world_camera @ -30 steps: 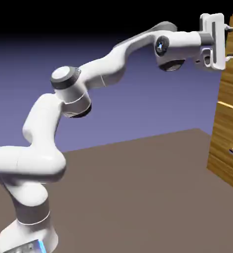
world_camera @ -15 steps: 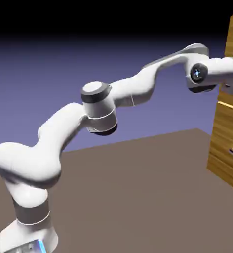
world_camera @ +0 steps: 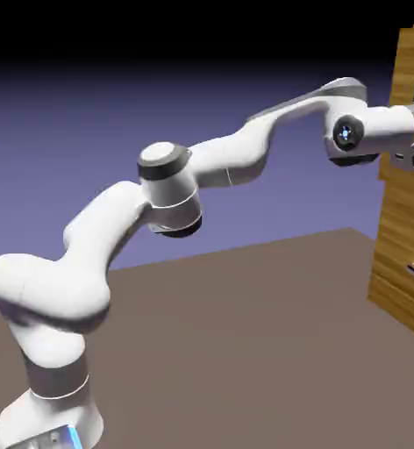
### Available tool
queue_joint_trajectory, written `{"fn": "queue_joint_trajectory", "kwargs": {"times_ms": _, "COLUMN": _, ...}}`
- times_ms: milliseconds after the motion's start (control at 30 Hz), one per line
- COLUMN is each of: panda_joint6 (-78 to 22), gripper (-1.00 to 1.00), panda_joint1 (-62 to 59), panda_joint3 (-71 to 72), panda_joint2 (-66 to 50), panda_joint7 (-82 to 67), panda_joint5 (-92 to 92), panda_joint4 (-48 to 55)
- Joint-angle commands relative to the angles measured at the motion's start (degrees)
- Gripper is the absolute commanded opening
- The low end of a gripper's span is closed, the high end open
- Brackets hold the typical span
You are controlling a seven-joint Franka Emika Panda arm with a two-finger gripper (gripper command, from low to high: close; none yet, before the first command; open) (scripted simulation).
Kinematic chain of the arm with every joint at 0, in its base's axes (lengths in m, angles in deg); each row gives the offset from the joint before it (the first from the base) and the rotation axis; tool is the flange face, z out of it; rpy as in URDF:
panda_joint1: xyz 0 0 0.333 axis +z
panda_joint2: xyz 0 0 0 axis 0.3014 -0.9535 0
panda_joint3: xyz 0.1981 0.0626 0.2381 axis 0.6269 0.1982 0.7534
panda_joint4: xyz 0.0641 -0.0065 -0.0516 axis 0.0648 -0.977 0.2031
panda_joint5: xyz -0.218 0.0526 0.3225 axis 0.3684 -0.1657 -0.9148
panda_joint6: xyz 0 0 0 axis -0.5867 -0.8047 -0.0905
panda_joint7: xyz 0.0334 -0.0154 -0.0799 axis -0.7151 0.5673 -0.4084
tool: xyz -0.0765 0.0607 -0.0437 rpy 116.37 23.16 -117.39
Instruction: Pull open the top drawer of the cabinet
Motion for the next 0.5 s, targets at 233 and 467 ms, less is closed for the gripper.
{"fn": "queue_joint_trajectory", "kwargs": {"times_ms": 233, "panda_joint6": -5.4, "gripper": -1.00, "panda_joint1": 11.4, "panda_joint3": -3.8, "panda_joint2": -2.4, "panda_joint7": -6.2, "panda_joint5": -1.2, "panda_joint4": -16.6}}
{"fn": "queue_joint_trajectory", "kwargs": {"times_ms": 467, "panda_joint6": -9.9, "gripper": -1.00, "panda_joint1": 22.0, "panda_joint3": -8.9, "panda_joint2": -3.8, "panda_joint7": -10.4, "panda_joint5": -1.0, "panda_joint4": -31.1}}
